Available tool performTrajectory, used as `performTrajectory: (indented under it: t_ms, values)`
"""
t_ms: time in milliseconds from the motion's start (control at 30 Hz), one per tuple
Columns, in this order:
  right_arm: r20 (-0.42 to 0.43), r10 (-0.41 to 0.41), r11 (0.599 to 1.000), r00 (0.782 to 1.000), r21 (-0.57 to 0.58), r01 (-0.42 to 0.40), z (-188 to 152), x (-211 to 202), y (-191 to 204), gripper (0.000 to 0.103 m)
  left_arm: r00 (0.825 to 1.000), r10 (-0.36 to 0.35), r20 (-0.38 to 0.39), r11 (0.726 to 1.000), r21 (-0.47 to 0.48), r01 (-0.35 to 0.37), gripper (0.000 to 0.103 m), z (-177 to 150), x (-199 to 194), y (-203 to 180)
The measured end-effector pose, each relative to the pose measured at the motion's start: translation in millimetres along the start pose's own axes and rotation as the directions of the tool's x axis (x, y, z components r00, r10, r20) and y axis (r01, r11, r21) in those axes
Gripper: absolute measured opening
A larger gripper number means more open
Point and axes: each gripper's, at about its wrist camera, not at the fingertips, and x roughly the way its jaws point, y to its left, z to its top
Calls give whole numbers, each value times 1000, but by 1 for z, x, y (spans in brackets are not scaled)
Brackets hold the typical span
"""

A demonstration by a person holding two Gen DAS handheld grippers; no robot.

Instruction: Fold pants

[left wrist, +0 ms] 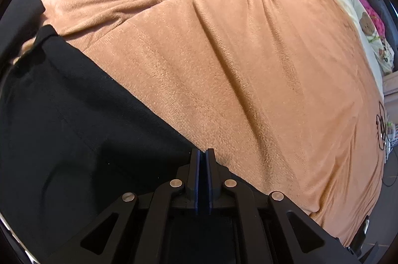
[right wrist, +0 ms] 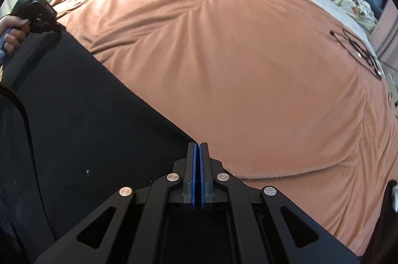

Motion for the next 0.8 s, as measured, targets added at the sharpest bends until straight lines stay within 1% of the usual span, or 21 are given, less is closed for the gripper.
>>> performTrajectory:
  t_ms: [67, 100, 133, 200, 233, 367, 467, 567, 633, 733, 800]
  values:
    - [2, -20, 1000, 1000, 11, 20, 4, 1, -2, 2, 1000, -7, -4, 1000, 17, 8, 9, 1, -3, -1]
    - [8, -23, 999, 1000, 23, 23, 4, -1, -1, 6, 1000, -17, -6, 999, 28, 17, 11, -1, -7, 0]
    - [9, -28, 999, 1000, 43, 28, 5, -3, -2, 7, 1000, -23, -8, 999, 31, 24, 19, 1, -6, -1]
    - [19, -34, 996, 999, 82, 33, 8, -14, -6, 7, 999, -43, -5, 998, 38, 43, 38, -2, -11, 2]
    - [26, -32, 994, 999, 106, 29, 6, -22, -13, 7, 999, -46, 0, 998, 47, 46, 41, -5, -16, 5]
    - [49, -42, 979, 998, 204, 31, -3, -46, -33, 7, 998, -62, 13, 994, 85, 61, 42, -16, -29, 14]
    - [58, -46, 954, 997, 300, 27, -19, -66, -52, 7, 995, -83, 47, 991, 110, 77, 42, -28, -42, 24]
    - [59, -78, 914, 995, 403, 47, -44, -88, -71, 7, 993, -79, 88, 987, 150, 65, 43, -41, -56, 31]
    - [62, -85, 874, 994, 484, 45, -64, -104, -82, 7, 992, -87, 90, 985, 160, 71, 43, -46, -58, 35]
    - [57, -103, 826, 993, 561, 54, -92, -116, -93, 8, 992, -89, 92, 981, 183, 71, 43, -60, -62, 43]
    - [43, -118, 809, 992, 583, 71, -105, -118, -97, 8, 991, -93, 100, 979, 188, 72, 43, -66, -65, 49]
